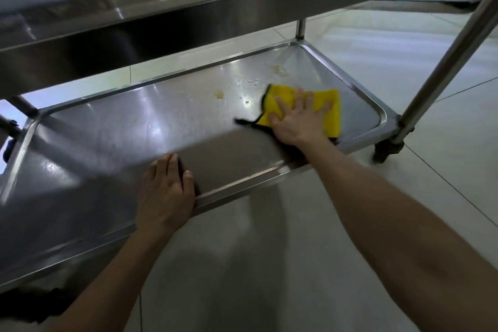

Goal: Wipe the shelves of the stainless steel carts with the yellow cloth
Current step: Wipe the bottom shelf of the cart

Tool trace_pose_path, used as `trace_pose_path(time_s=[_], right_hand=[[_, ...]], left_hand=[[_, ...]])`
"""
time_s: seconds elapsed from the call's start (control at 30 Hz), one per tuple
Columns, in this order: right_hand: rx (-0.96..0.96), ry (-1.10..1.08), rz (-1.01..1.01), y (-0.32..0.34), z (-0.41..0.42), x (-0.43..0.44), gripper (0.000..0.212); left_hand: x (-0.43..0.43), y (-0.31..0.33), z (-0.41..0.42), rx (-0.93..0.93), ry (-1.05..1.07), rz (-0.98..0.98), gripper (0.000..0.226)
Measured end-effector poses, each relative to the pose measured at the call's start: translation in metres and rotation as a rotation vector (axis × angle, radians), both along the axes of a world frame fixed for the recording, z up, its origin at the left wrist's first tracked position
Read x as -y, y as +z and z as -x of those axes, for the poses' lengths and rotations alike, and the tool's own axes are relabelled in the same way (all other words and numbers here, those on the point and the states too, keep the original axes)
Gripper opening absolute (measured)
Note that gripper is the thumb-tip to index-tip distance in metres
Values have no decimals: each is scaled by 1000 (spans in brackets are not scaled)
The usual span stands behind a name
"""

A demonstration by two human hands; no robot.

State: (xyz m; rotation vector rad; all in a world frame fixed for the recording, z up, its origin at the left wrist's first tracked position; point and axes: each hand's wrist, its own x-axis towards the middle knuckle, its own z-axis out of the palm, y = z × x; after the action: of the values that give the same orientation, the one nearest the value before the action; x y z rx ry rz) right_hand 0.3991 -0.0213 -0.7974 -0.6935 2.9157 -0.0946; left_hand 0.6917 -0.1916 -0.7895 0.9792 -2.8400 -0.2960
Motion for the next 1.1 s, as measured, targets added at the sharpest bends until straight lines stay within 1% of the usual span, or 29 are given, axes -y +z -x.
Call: trace_pose_path(time_s=[0.07, 0.13, 0.2, 0.27, 0.33, 0.5, 0.57, 0.63, 0.67, 0.73, 0.8, 0.9, 1.0, 1.1], right_hand=[[-24, 253, 4, -1, -48, 48, 73], [-5, 490, 27, -1, -89, 86, 71], [12, 613, 49, 2, -99, 100, 67], [-5, 628, 66, 4, -79, 91, 65], [-37, 540, 52, 4, -41, 66, 64], [-21, 41, 36, 3, 66, -53, 69], [1, -87, 38, 1, 75, -87, 71], [21, -138, 36, 0, 58, -90, 73], [45, -131, 32, 0, 43, -82, 73], [76, -8, -6, 2, 3, -56, 73], [44, 202, -39, 0, -48, -26, 73], [-1, 488, 16, -2, -111, -1, 70], [-22, 627, 67, 1, -111, -22, 64], [-15, 641, 108, 3, -74, -68, 67]], left_hand=[[0, -1, 0, 8, -8, 27, 74], [1, -3, -1, -2, -23, 63, 71], [1, -4, -2, -6, -30, 69, 69], [2, -3, -2, -8, -27, 54, 71], [4, -4, -2, -11, -25, 43, 72], [2, -4, -2, -25, -10, 24, 61], [-2, -2, -1, -18, -4, 22, 66], [-7, 0, 1, -9, -3, 26, 69], [-9, 0, 1, -6, -2, 32, 65], [-10, 1, 1, -4, 3, 30, 60], [-11, 2, 1, -2, 6, 23, 60], [-10, 1, 0, -2, 7, 31, 67], [-5, -1, -2, -21, -5, 32, 74], [0, -5, -3, -20, -24, 32, 74]])
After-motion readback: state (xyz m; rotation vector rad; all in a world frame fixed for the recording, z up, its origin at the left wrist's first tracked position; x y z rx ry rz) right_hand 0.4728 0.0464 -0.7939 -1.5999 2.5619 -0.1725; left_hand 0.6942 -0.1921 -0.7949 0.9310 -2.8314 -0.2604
